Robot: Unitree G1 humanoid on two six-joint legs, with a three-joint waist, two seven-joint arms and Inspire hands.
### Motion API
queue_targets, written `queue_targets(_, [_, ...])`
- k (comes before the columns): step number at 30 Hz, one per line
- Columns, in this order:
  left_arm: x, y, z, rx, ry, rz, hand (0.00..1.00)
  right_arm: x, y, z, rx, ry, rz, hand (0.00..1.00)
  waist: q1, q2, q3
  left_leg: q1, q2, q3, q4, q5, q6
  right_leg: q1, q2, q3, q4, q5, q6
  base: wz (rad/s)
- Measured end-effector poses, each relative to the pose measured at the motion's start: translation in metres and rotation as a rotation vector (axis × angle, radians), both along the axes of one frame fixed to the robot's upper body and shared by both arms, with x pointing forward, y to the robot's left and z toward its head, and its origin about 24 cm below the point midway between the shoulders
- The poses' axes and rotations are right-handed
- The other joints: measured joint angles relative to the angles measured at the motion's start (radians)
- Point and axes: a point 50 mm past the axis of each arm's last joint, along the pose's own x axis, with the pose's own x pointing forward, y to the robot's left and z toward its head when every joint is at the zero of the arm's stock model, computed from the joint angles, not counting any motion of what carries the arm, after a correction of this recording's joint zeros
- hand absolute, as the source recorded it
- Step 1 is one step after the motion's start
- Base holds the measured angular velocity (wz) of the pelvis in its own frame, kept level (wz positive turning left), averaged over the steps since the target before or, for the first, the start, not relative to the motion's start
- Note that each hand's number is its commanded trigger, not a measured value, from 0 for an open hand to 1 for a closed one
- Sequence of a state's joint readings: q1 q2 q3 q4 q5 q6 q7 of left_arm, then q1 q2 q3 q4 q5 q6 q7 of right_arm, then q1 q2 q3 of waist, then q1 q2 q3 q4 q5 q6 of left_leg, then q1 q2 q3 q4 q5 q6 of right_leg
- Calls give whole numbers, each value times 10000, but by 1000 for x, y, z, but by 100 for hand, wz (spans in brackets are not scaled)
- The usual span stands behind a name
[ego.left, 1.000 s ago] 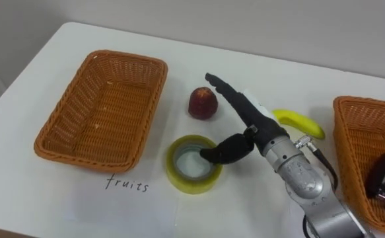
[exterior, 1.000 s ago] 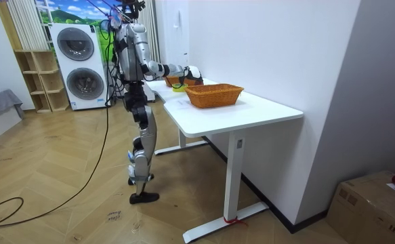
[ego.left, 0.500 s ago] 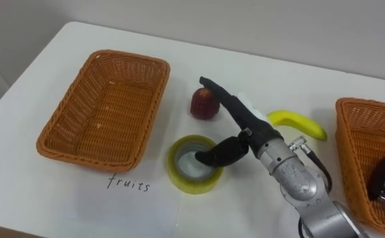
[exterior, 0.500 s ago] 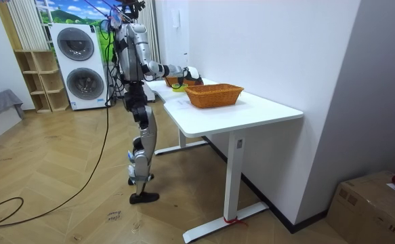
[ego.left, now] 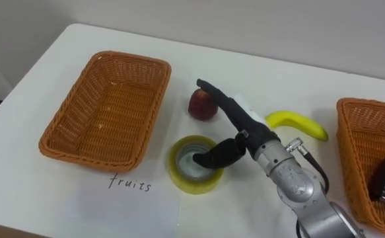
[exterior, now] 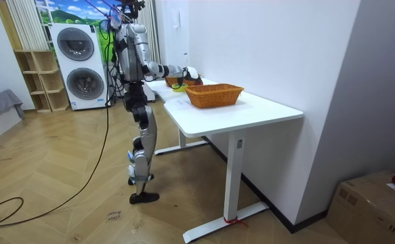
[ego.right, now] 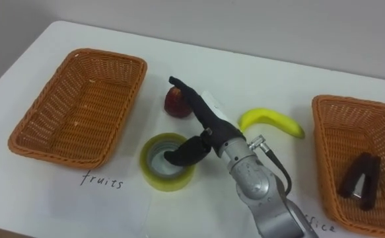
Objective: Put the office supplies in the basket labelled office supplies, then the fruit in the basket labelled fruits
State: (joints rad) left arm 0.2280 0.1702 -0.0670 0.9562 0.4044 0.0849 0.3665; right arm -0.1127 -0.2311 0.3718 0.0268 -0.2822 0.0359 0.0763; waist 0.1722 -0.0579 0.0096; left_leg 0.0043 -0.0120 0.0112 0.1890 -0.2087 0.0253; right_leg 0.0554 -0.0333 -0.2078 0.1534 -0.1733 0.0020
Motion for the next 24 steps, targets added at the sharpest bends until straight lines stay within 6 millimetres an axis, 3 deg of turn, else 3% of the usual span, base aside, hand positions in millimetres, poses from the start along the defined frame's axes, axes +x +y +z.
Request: queue_targets(24, [7,-1,4,74,-230,6,0,-2,4,-3,-744,-103,165,0,35,-41,-39,-2,2,14,3,0,0,-6,-2,-52,6,0,0,0])
